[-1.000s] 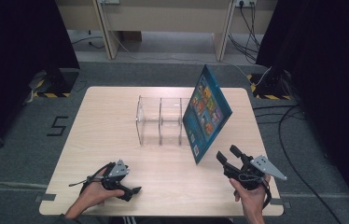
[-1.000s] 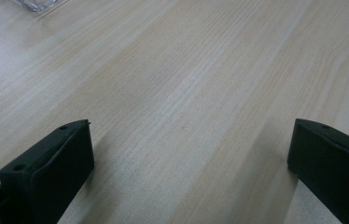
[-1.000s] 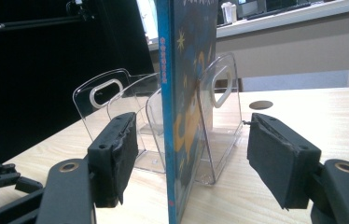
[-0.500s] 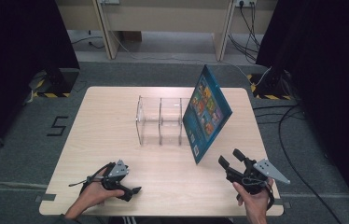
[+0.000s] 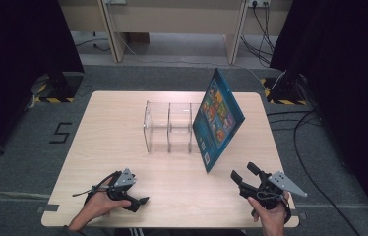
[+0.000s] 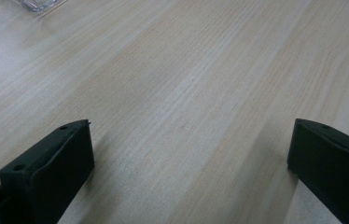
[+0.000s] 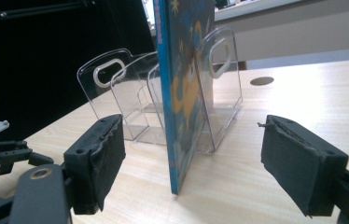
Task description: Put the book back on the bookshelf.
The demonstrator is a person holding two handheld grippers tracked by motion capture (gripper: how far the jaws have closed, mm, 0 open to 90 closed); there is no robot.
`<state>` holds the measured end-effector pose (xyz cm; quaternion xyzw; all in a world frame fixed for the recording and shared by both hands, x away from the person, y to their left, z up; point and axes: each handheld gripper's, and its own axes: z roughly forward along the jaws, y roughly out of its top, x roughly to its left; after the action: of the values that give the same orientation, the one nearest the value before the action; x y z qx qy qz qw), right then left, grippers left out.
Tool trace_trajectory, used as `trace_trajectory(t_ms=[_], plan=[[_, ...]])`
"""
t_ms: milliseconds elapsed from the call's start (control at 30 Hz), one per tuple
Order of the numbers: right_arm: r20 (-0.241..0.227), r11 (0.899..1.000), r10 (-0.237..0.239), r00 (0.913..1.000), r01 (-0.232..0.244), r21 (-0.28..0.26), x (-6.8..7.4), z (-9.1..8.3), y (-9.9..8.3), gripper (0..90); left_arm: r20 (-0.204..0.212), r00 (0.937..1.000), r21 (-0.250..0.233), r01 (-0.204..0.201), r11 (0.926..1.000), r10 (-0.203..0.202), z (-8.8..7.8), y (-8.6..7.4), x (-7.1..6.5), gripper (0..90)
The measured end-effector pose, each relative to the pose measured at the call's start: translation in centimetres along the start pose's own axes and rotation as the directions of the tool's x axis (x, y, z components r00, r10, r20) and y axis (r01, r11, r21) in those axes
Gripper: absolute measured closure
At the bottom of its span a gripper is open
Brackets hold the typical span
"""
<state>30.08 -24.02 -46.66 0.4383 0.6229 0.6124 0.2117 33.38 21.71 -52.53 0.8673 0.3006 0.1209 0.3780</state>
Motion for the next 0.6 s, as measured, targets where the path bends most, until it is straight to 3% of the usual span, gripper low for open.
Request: trace_trajectory(t_ms=[367,600], plan=[[-0.015,0.999,-0.001,0.9999,0.001,0.039,0.3,-0.9,-0.7,21.1,-0.001,1.0,0.0,0.001,1.0,-0.001,0.0,0.0,0.0,0.0],[-0.024,0.996,-0.028,0.9993,0.03,0.082,0.8,-1.1,-1.1,20.3,-0.001,1.0,0.0,0.002,1.0,-0.002,0.0,0.0,0.0,0.0]])
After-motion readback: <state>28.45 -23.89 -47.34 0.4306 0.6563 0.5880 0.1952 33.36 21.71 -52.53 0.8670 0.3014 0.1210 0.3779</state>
